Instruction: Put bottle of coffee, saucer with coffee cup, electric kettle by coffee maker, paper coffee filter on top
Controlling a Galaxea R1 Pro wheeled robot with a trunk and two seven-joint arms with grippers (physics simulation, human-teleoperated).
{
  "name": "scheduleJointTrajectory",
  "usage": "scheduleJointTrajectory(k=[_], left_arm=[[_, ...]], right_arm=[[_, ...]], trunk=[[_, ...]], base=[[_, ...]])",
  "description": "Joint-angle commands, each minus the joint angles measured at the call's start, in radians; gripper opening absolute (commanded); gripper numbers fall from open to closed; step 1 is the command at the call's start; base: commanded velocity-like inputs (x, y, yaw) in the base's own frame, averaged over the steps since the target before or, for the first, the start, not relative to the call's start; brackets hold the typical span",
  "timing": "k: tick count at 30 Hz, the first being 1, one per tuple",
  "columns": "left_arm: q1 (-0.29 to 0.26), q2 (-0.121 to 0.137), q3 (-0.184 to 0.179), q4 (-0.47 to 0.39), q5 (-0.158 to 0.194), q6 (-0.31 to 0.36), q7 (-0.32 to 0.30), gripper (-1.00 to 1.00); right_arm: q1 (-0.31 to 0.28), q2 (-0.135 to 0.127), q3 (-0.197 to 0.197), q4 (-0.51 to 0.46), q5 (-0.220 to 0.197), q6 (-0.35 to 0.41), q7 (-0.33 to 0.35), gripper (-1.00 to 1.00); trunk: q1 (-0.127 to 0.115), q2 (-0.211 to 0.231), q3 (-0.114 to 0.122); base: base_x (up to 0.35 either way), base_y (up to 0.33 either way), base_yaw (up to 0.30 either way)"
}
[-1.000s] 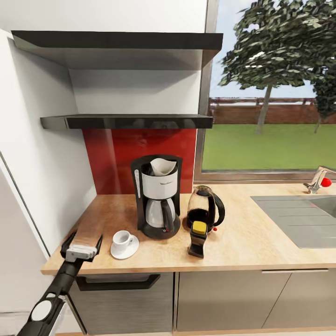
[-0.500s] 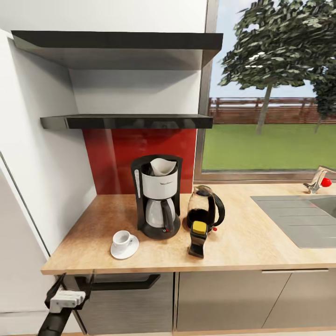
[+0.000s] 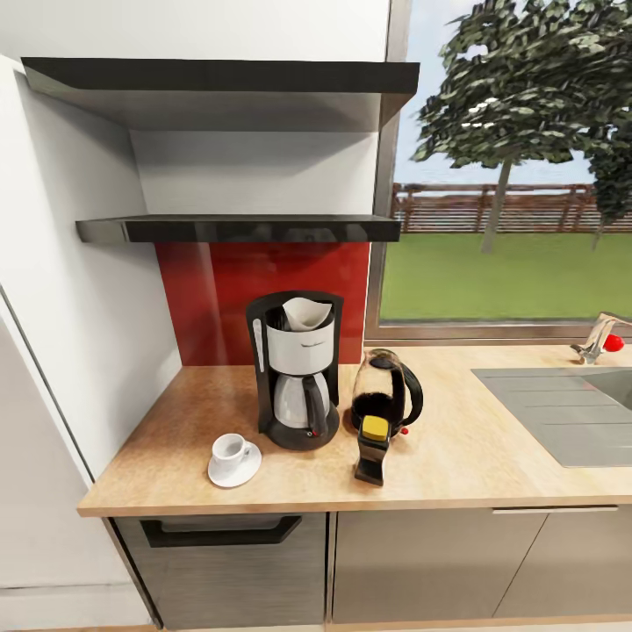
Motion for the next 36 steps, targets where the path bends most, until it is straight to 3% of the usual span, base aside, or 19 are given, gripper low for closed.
scheduleJointTrajectory(k=[1,4,8,15,23,26,36], left_arm=[[0.000,0.000,0.004,0.025,0.005,0.000,-0.010,1.00],[-0.003,0.011,0.008,0.173,-0.003,0.001,-0.010,1.00],[-0.005,0.056,0.010,0.401,-0.001,0.009,-0.003,1.00],[-0.004,0.065,0.010,0.581,-0.001,0.040,-0.002,1.00],[-0.009,0.064,-0.001,0.622,-0.005,0.322,-0.001,1.00],[-0.011,0.065,-0.001,0.620,-0.006,0.390,0.003,1.00],[-0.013,0.065,0.001,0.620,-0.006,0.438,0.012,1.00]], right_arm=[[0.000,0.000,0.008,0.001,-0.010,-0.003,0.002,1.00],[0.000,0.000,0.006,0.001,-0.011,-0.002,0.003,1.00],[-0.001,0.001,0.004,-0.011,-0.013,0.002,0.005,1.00],[-0.001,0.013,0.007,-0.035,-0.011,0.005,0.009,1.00],[0.000,0.027,0.009,-0.034,-0.008,0.007,0.009,1.00],[-0.001,0.027,0.008,-0.032,-0.008,0.008,0.006,1.00],[0.000,0.032,0.009,-0.030,-0.007,0.009,0.004,1.00]], trunk=[[0.000,-0.001,0.000],[0.000,-0.001,0.000],[0.000,-0.001,0.000],[0.000,-0.001,0.000],[0.000,-0.001,0.000],[0.000,-0.001,0.000],[0.000,-0.001,0.000]], base=[[0.000,0.000,0.000],[0.000,0.000,0.000],[0.000,0.000,0.000],[0.000,0.000,0.000],[0.000,0.000,0.000],[0.000,0.000,0.000],[0.000,0.000,0.000]])
